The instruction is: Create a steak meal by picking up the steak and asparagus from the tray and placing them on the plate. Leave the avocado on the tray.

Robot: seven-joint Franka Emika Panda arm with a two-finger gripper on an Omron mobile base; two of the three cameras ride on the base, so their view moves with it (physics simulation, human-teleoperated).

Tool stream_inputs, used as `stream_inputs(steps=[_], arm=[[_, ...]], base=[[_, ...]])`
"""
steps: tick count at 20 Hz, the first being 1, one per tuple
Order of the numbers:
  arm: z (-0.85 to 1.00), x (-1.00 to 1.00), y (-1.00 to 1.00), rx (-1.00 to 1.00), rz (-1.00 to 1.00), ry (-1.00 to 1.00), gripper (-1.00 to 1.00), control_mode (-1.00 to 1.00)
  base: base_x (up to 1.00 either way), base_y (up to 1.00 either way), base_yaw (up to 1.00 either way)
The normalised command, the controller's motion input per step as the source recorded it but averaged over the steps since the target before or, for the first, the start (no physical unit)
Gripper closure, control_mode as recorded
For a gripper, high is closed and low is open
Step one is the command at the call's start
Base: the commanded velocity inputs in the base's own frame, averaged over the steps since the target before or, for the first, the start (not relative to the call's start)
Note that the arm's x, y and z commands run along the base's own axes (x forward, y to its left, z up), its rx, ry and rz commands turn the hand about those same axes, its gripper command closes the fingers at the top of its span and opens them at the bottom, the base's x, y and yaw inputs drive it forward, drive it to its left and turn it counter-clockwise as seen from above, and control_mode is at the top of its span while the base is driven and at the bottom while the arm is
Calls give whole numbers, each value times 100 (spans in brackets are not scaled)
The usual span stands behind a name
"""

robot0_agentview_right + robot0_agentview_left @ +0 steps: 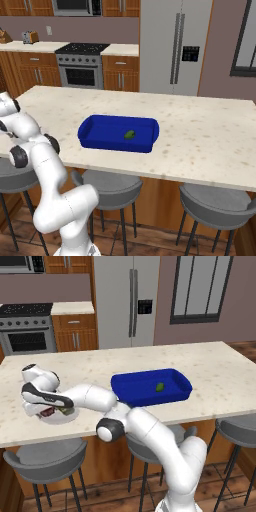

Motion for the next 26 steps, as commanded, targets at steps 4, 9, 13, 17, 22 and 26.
stream_inputs(steps=[4,9,13,17,22,26], arm=[[0,0,-22,0,0,0,-100,-100],[1,0,-18,0,0,0,-100,-100],[18,-1,-4,0,0,-4,-100,-100],[21,0,0,0,0,-3,-100,-100],[34,-7,0,0,0,-5,-100,-100],[44,-18,-3,0,0,-6,-100,-100]], base=[[0,0,0],[0,0,0],[0,0,0],[0,0,0],[0,0,0],[0,0,0]])
